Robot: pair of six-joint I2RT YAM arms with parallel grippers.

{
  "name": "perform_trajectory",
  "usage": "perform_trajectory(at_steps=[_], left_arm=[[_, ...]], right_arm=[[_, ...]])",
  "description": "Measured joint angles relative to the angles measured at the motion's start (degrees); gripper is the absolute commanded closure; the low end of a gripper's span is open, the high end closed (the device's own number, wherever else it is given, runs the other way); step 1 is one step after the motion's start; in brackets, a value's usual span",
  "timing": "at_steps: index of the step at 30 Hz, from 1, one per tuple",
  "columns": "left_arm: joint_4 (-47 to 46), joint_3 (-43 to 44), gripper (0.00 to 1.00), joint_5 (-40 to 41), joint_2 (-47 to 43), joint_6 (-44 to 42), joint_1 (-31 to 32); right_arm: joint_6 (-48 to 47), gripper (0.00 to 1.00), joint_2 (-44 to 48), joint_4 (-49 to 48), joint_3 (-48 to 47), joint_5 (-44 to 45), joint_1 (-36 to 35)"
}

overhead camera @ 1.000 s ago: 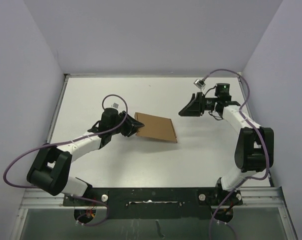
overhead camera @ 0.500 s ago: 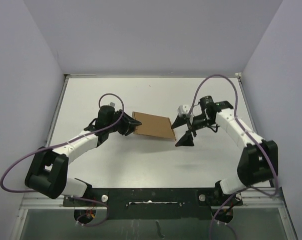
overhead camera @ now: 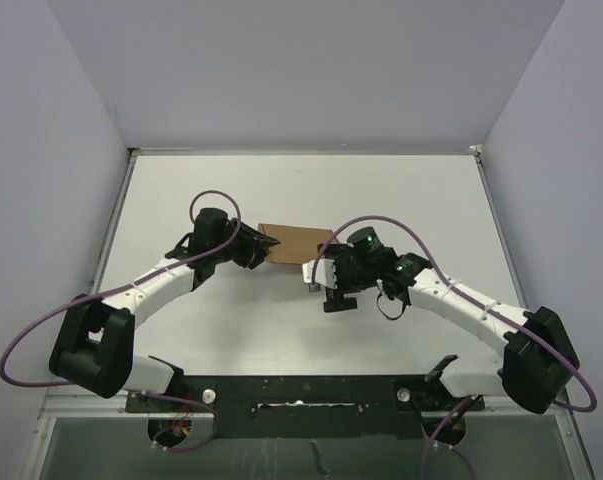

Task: Fold the paper box

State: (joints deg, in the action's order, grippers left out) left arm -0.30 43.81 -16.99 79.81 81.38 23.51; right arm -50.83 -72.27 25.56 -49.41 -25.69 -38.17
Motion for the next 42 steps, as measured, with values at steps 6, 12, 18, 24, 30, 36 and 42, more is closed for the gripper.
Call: perform_trajectory(at_steps=[6, 12, 18, 24, 30, 36, 42], left_arm=[[1.68, 0.00, 0.78, 1.55, -0.22, 3.08, -0.26], [1.84, 0.00, 0.78, 1.55, -0.22, 4.44, -0.26], [1.75, 0.00, 0.76, 1.22, -0.22, 5.49, -0.26], [1.27, 0.00, 0.59, 0.46, -0.22, 6.34, -0.26], [0.04, -0.02, 0.25, -0.28, -1.27, 6.82, -0.31], [0.15, -0.02, 0.11, 0.33, -5.95, 5.84, -0.31], [0.55, -0.07, 0.12, 3.28, -12.79, 0.13, -0.35]], right_arm=[[1.18, 0.02, -3.54, -11.50, 2.27, 16.02, -6.01], [1.62, 0.23, -7.28, -19.98, 2.95, 26.01, -8.15], [1.49, 0.50, -10.64, -24.24, 2.97, 30.34, -8.92], [1.16, 0.67, -11.28, -26.77, 3.06, 32.35, -9.14], [2.36, 0.71, -10.86, -26.93, 3.19, 31.89, -8.26], [7.91, 0.72, -8.46, -22.45, 2.51, 25.75, -3.39], [20.22, 0.72, -6.69, -14.99, -3.06, 11.54, 8.61]])
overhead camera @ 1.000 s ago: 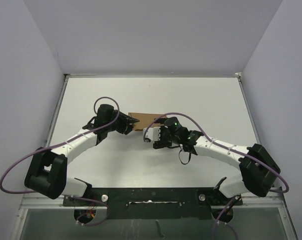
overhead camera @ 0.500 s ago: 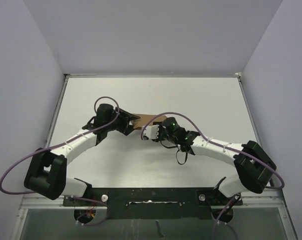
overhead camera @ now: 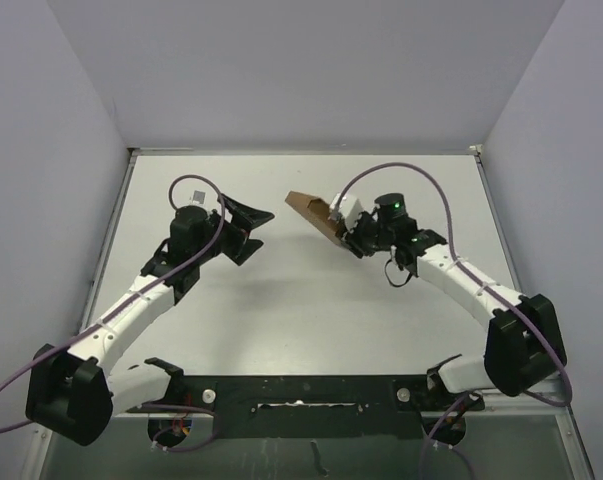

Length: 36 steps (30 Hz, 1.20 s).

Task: Fold the paper box

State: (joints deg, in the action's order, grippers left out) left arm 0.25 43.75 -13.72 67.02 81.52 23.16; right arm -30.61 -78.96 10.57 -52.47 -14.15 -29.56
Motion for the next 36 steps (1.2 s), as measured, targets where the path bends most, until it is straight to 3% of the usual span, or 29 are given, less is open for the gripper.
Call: perform_trajectory(at_steps=[4, 9, 16, 20, 24, 27, 32, 36], left_arm=[[-1.53, -0.66, 0.12, 1.53, -3.17, -9.42, -0.02], [-7.32, -4.98, 0.13, -0.50, -4.44, -21.73, -0.28], [-8.68, -8.87, 0.14, -3.02, -3.82, -31.71, -0.39], [-9.18, -9.05, 0.17, -3.28, -0.57, -34.25, -0.37], [-8.87, -8.98, 0.19, -2.95, 4.00, -35.52, -0.07], [-6.91, -8.15, 0.19, -2.03, 8.00, -35.80, 0.87], [-5.05, -5.29, 0.20, -0.96, 11.45, -36.61, 1.88], [-4.70, -3.45, 0.22, -0.04, 11.54, -38.05, 1.95]], right_arm=[[12.81, 0.73, -0.87, 3.10, -4.83, -14.75, 11.37], [34.05, 0.72, -9.75, -0.28, -9.81, -34.99, 22.16], [62.45, 0.70, -24.81, -15.52, -4.00, -48.78, 23.39], [70.77, 0.63, -31.41, -19.15, -3.13, -51.25, 22.21], [70.05, 0.36, -33.62, -16.13, -4.81, -51.28, 20.06], [63.17, 0.23, -34.21, -8.22, -8.22, -48.28, 18.69], [51.71, 0.10, -33.53, 2.75, -11.50, -41.53, 20.48], [44.78, 0.09, -30.49, 9.11, -11.50, -37.81, 24.13]])
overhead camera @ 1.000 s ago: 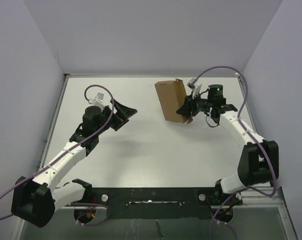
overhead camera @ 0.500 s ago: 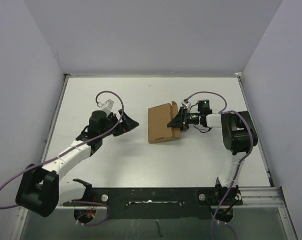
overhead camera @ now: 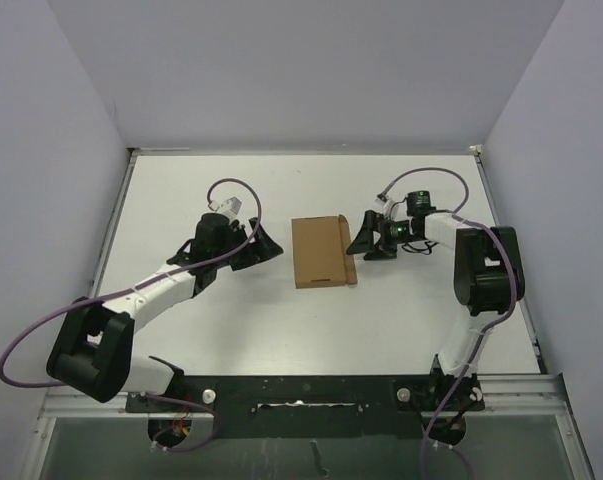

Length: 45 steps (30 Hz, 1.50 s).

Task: Fold the paper box

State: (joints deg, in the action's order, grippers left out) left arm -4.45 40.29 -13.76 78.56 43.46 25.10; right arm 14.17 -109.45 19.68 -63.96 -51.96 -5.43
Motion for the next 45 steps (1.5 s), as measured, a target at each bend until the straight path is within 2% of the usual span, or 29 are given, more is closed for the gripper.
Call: perform_trajectory(at_steps=[4, 5, 9, 10, 12, 15, 28, 38, 42, 45], left_arm=[[-0.07, 0.94, 0.24, 0.24, 0.00, -1.75, 0.00], [-0.09, 0.96, 0.25, 0.07, 0.00, -2.19, 0.00], [-1.33, 1.01, 0.30, -1.68, 0.74, -3.28, 0.00], [-1.84, 1.14, 0.30, -2.23, 1.44, -3.54, 0.00], [-2.21, 1.90, 0.31, -3.13, 3.39, -3.87, 0.00], [-2.75, 4.07, 0.31, -4.31, 7.54, -4.17, 0.00], [-4.85, 8.68, 0.32, -6.64, 18.36, -5.51, 1.29], [-4.72, 9.25, 0.36, -6.86, 20.98, -7.02, 2.23], [-4.33, 8.63, 0.36, -5.62, 20.57, -8.35, 2.12], [-3.21, 7.39, 0.36, -4.61, 18.49, -9.44, 1.68]], right_arm=[[-6.78, 0.12, 3.48, 4.68, 0.00, 3.89, 3.34], [-8.48, 0.19, 4.37, 5.49, 0.00, 4.63, 4.00], [-16.81, 0.72, 9.40, 7.74, 0.02, 6.05, 4.52], [-18.56, 0.81, 10.82, 7.91, 0.00, 6.12, 4.09], [-20.35, 0.93, 12.46, 8.28, -0.11, 5.92, 2.89], [-21.53, 1.00, 11.45, 9.09, -1.16, 5.66, 0.57], [-22.29, 1.00, 2.60, 11.74, -2.95, 8.98, -7.89], [-24.41, 0.97, 0.26, 12.57, -7.17, 9.53, -15.06], [-25.40, 0.90, 0.61, 13.55, -6.91, 6.82, -13.14], [-21.90, 0.85, 2.36, 11.96, -4.39, -2.49, -7.87]])
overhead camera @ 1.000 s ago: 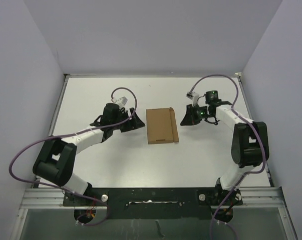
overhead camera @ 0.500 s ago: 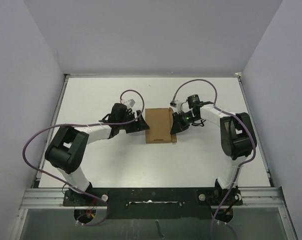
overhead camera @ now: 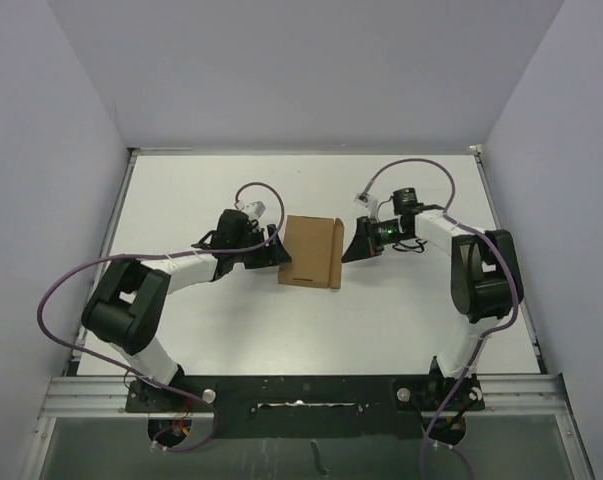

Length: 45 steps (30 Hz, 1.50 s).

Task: Fold the paper box

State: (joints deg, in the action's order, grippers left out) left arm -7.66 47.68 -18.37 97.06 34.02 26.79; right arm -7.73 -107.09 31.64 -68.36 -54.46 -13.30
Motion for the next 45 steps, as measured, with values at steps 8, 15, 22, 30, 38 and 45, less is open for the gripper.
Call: perform_trajectory(at_steps=[8, 15, 22, 30, 38, 45], left_arm=[[-1.57, -2.93, 0.35, -1.03, -10.69, 0.59, -3.19], [-5.31, -5.70, 0.35, -5.84, -13.40, 5.25, -7.61], [-2.62, -5.51, 0.35, -7.15, -13.25, 4.24, -7.39], [-0.55, -5.53, 0.34, -5.95, -13.33, -3.48, -5.38], [-15.89, -17.18, 0.12, -7.52, -18.88, -4.33, -7.98], [-17.77, -16.11, 0.26, -10.86, -16.24, -2.27, -10.88]], right_arm=[[38.62, 0.82, 4.33, -28.33, 11.69, -17.66, 7.74], [63.71, 0.77, 0.37, -46.56, 13.46, -24.02, 7.76], [63.93, 0.76, 0.15, -46.62, 13.40, -24.90, 7.76], [13.75, 0.59, 2.32, -8.68, -2.14, -9.33, 3.41], [-16.61, 0.16, 22.23, -8.76, 13.33, -1.68, -4.74], [-43.63, 0.26, 22.88, -1.70, 13.27, 0.50, -4.39]])
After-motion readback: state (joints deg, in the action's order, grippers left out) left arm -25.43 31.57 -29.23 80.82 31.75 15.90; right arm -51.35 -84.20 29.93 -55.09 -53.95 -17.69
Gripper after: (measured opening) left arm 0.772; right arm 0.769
